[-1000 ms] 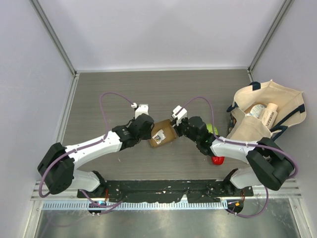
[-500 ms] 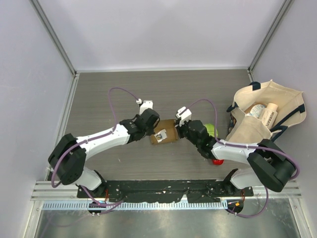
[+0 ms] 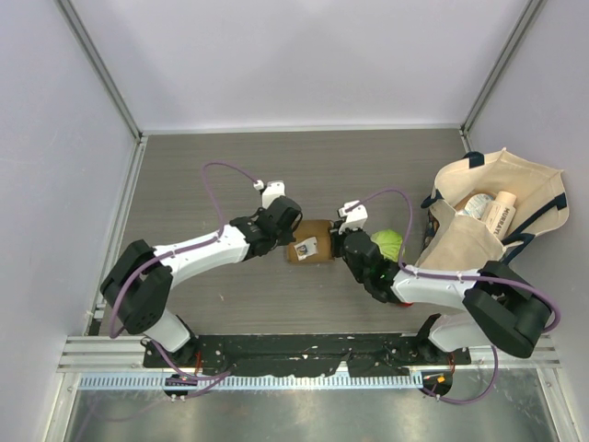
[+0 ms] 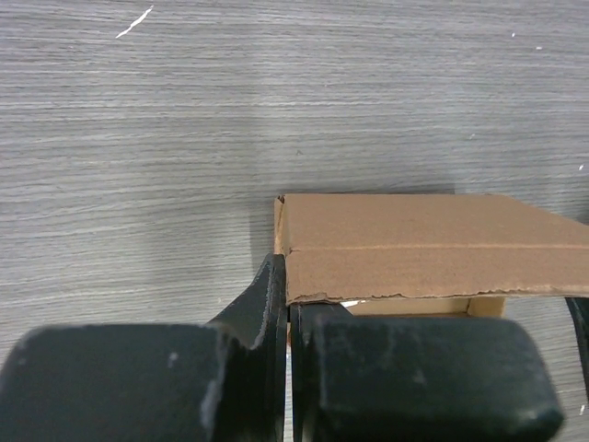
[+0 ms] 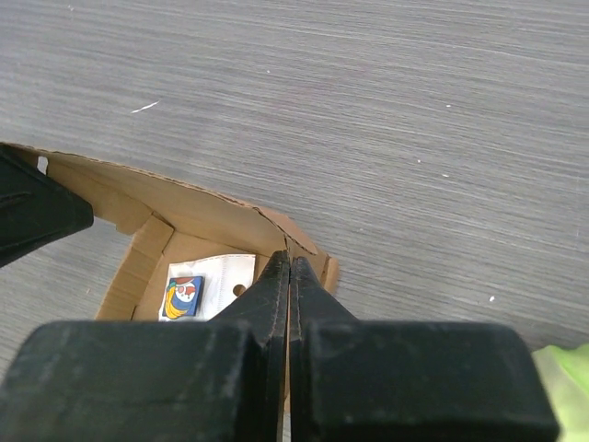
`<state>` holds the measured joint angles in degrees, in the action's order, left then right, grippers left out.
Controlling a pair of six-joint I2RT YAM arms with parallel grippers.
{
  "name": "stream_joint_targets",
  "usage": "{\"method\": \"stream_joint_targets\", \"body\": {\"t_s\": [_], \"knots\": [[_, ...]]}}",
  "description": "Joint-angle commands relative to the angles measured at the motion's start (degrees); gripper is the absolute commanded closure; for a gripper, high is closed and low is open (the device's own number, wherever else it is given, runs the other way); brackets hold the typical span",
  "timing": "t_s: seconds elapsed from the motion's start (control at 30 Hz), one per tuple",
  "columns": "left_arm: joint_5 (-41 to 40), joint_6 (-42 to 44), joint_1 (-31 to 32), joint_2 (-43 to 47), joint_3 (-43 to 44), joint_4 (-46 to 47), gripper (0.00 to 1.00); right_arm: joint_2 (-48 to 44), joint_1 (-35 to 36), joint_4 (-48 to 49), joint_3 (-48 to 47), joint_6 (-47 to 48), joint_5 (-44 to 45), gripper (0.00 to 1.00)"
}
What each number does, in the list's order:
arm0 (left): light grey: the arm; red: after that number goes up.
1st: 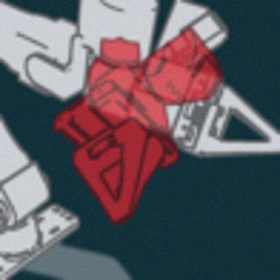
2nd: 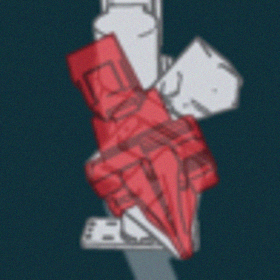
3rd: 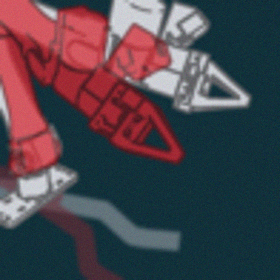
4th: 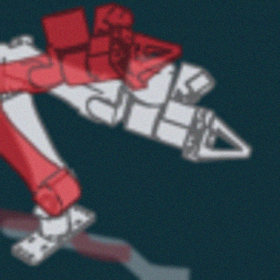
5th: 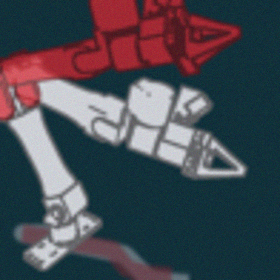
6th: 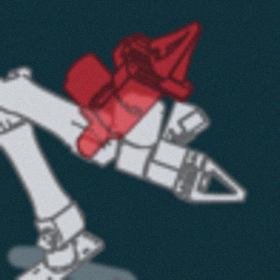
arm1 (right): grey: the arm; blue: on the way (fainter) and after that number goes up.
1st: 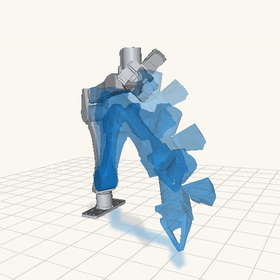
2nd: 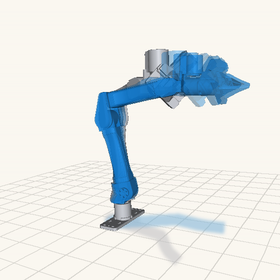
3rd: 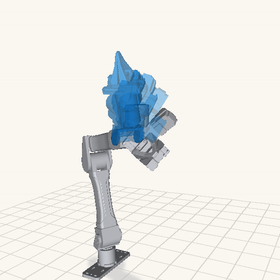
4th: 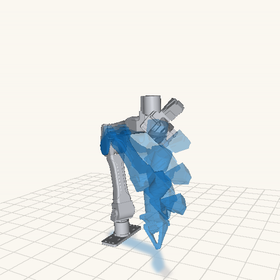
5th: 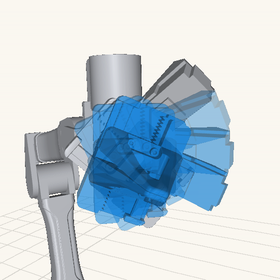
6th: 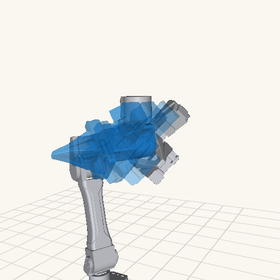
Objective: Fold the paper box
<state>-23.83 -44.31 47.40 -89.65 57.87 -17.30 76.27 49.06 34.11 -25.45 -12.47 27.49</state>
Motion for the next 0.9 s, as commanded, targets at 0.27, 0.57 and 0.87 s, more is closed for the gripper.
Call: {"method": "stream_joint_targets", "body": {"t_s": [0.27,0.57,0.87], "knots": [[-1.1,-3.2,2.0,0.6,-3.0,9.0,1.00,2.1,2.9,8.3,3.3,-6.9,8.8,1.00],[-5.7,-2.0,5.5,1.7,-7.9,12.1,1.00,3.6,5.3,13.6,7.1,-7.4,11.4,1.00],[-8.3,-1.5,7.0,3.9,-13.7,13.6,1.00,4.0,7.3,16.2,9.8,-8.5,12.9,1.00]]}}
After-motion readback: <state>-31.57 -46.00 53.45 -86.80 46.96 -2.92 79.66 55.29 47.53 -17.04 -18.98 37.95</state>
